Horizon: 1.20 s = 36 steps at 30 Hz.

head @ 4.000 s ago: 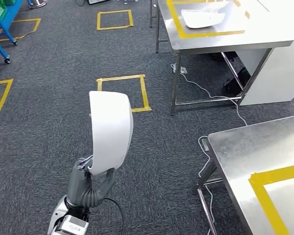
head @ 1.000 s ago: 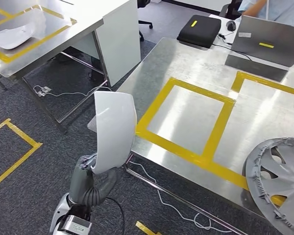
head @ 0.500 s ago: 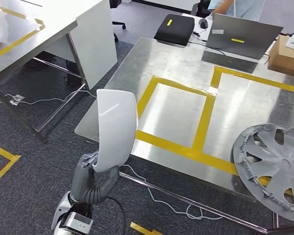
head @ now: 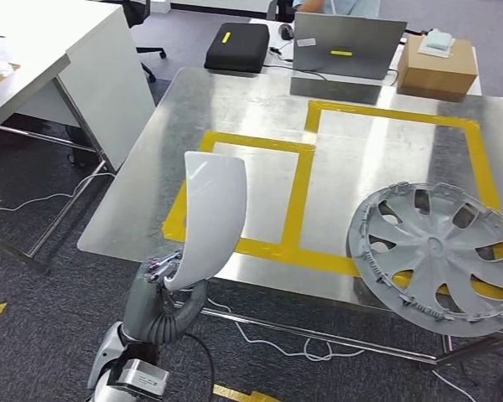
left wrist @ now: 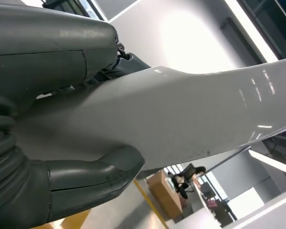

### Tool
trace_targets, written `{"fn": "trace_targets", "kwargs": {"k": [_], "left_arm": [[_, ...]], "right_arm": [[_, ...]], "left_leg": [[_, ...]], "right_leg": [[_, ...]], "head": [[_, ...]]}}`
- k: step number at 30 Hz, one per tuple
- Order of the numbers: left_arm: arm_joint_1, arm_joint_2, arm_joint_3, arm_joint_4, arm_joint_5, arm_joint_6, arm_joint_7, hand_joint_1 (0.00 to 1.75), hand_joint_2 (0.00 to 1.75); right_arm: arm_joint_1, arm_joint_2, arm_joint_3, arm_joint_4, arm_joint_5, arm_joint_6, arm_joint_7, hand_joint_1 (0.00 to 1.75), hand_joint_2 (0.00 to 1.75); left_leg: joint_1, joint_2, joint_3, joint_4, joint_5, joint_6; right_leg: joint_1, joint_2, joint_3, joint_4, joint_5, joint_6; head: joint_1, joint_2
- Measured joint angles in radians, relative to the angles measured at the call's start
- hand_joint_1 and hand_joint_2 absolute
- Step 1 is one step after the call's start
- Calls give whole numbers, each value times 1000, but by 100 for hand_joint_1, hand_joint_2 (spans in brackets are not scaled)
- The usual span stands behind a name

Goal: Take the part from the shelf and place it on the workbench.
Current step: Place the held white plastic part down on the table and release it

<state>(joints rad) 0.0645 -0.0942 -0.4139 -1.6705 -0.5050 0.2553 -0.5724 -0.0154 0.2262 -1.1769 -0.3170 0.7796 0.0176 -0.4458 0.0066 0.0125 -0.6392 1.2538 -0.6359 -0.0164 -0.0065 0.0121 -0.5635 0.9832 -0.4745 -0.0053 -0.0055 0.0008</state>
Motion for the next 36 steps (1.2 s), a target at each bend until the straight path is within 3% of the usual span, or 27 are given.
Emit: {"fn": "trace_targets", "kwargs": {"k": [1, 2, 3, 5, 7, 10, 14, 19, 29, 36], "left_arm": [[-2, 1, 0, 3, -6, 1, 6, 175, 175], [-5, 2, 0, 6, -13, 2, 12, 175, 175], [-11, 2, 0, 9, -19, 3, 17, 175, 175], [-31, 2, 0, 15, -31, 4, 28, 175, 175], [-58, 3, 1, 22, -41, 2, 42, 175, 175], [-94, 3, 3, 35, -57, -1, 69, 175, 175], [-129, 2, 9, 63, -85, -2, 107, 175, 175], [-156, 0, 19, 110, -108, -2, 146, 175, 175], [-218, -5, 31, 210, -224, 12, 214, 175, 175], [-327, -19, 13, 345, -435, -16, 361, 175, 175]], "right_arm": [[0, 0, 0, 0, 3, 1, 0, 0, 175], [1, 0, 0, 0, 6, 3, -1, 0, 175], [1, 0, -1, 0, 10, 4, -1, 0, 175], [0, 0, -1, 0, 17, 8, -3, 0, 175], [-2, 0, -2, 0, 23, 13, -5, 0, 175], [-1, 0, -6, 1, 32, 20, -7, 0, 175], [-1, -1, -7, 2, 43, 30, -13, 0, 175], [-2, -1, -7, 3, 55, 59, -31, 0, 175], [-4, -1, -7, 6, 83, 74, -41, 0, 175], [-13, -1, -7, 13, 115, 79, -39, 0, 175]], "left_leg": [[0, -3, -16, 31, -1, 2], [0, -5, -15, 21, 20, 5], [-1, -10, 5, -27, 56, 11], [-1, -44, 61, -164, 129, 28], [-3, -71, 93, -241, 151, 38], [-4, -61, 95, -258, 150, 39], [-5, -55, 97, -268, 154, 29], [-12, -55, 94, -266, 158, 38], [-14, -55, 94, -266, 157, 40], [-12, -55, 93, -266, 157, 40]], "right_leg": [[2, 13, 0, 1, 0, -1], [3, 25, 1, 1, 0, -1], [5, 38, 2, 2, 0, -1], [8, 59, 3, 3, 1, 1], [7, 77, -4, 6, 3, 9], [4, 85, -11, 3, 9, 25], [5, 68, -7, -12, 16, 14], [-1, 66, -8, -14, 21, 22], [-3, 66, -11, -14, 20, 29], [-2, 66, -13, -12, 20, 28]], "head": [[0, 0], [0, 0], [0, 0], [1, 0], [0, 0], [0, 0], [13, 0], [11, 0], [11, 0], [11, 0]]}}
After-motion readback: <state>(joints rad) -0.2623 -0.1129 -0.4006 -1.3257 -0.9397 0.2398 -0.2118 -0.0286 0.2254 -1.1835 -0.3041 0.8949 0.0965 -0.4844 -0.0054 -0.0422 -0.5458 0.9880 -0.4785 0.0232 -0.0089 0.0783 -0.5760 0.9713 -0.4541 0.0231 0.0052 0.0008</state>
